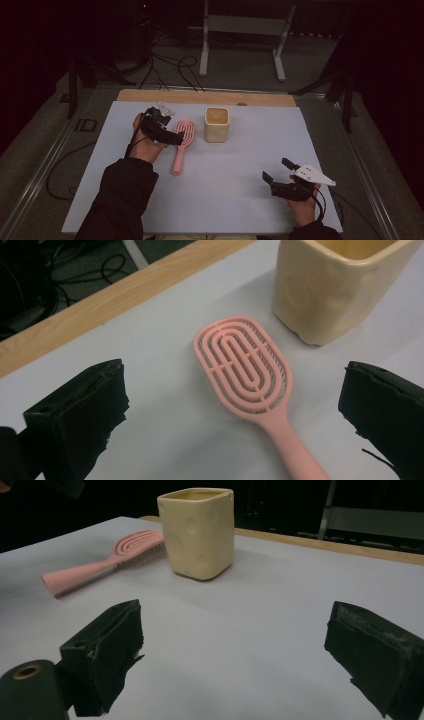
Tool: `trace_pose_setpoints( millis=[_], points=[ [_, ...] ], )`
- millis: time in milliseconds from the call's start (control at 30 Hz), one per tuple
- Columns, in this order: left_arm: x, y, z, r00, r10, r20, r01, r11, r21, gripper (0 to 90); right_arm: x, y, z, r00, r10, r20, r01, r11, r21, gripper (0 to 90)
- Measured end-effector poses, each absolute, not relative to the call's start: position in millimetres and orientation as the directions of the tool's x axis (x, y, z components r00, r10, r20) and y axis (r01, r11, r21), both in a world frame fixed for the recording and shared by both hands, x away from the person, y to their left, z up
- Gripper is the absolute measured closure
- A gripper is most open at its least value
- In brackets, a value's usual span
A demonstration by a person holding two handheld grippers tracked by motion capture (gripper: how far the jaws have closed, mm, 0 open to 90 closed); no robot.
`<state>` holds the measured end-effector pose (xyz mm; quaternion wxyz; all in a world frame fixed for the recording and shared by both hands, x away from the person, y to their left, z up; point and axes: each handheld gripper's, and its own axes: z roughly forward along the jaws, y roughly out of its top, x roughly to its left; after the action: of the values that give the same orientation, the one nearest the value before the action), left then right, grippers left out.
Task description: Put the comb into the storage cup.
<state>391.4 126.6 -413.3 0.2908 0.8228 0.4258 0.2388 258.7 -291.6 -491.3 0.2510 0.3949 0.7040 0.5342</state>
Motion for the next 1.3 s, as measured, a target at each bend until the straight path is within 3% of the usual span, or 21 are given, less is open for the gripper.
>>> trace_pose_setpoints(
  millis=[1300],
  points=[
    [409.9, 89.3, -453.8, 0.507, 0.854, 0.119, 0.711, -0.492, 0.503, 0.1, 258.7, -293.7, -491.6, -0.558, 0.827, 0.071, 0.289, 0.113, 0.951, 8.4]
  ],
)
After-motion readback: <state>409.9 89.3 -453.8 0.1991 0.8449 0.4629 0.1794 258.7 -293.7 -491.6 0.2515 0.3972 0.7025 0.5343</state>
